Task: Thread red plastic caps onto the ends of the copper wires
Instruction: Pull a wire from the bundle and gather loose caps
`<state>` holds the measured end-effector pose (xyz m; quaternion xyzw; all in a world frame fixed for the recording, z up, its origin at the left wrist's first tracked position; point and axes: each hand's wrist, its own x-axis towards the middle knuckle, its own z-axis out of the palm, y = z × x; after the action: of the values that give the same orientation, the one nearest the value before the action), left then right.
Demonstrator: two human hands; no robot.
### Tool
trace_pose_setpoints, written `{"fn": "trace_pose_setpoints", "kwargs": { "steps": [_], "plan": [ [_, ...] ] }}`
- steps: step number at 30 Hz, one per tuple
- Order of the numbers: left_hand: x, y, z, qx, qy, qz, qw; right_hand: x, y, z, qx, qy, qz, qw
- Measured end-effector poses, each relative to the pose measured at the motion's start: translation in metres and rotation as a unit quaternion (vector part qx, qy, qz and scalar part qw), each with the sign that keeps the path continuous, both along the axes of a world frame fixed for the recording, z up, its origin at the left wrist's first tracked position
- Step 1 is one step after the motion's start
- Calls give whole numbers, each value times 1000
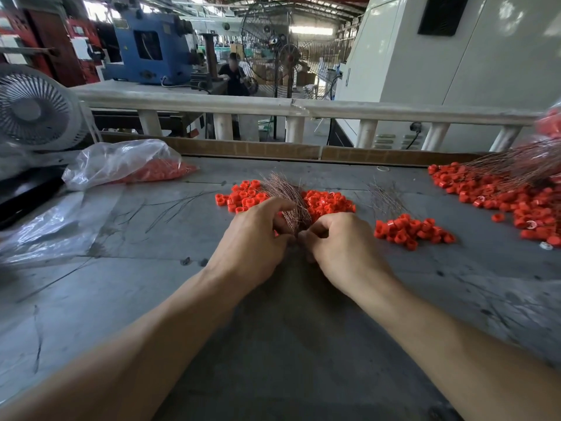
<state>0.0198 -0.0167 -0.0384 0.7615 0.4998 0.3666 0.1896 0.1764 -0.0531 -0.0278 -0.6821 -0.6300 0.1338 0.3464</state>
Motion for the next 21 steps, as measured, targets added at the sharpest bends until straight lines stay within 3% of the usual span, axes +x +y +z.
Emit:
{"fn": "trace_pose_setpoints", "kwargs": {
  "steps": [14,21],
  "plan": [
    [-4,4,-3,-6,-4,34,999,14,-10,1,-38,40,-30,998],
    [-2,2,0,-29,-1,15,999,7,2,-4,-8,36,-39,999]
  ]
}}
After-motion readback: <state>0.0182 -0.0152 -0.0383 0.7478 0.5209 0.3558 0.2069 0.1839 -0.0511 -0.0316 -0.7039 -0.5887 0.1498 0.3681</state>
